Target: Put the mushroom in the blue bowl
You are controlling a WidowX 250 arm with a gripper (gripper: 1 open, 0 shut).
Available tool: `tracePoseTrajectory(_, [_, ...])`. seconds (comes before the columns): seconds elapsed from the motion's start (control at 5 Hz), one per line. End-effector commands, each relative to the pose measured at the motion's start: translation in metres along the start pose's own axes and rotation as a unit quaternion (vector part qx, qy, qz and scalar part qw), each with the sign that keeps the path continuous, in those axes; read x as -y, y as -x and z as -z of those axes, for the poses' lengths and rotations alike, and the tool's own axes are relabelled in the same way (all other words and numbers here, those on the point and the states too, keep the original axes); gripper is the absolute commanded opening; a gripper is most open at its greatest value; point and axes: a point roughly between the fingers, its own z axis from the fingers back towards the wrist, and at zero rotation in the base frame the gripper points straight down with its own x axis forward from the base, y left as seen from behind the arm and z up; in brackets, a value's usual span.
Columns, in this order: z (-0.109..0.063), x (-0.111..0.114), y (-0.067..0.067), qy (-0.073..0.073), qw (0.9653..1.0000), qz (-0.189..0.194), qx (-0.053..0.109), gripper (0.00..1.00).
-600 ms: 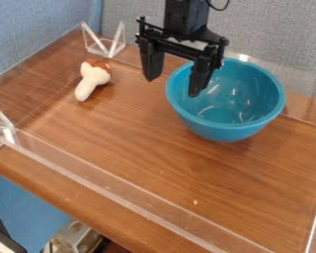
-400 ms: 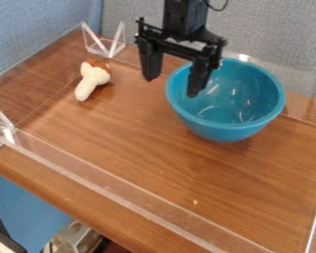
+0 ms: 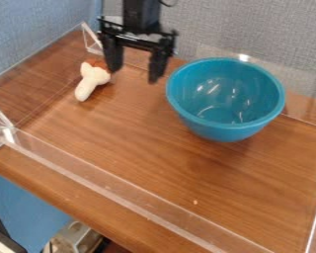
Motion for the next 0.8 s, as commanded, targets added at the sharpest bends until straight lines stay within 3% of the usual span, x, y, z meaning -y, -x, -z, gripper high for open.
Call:
tracePoseTrajectory(0.0, [-0.016, -0.039, -0.022, -0.006, 0.9990, -0.029, 0.034, 1.00])
tracePoseTrajectory(0.2, [0.005, -0.053, -0.034, -0.009, 0.9989, -0.020, 0.040, 1.00])
tracePoseTrajectory(0.6, [0.045, -0.060, -0.059, -0.010, 0.9985, -0.004, 0.053, 1.00])
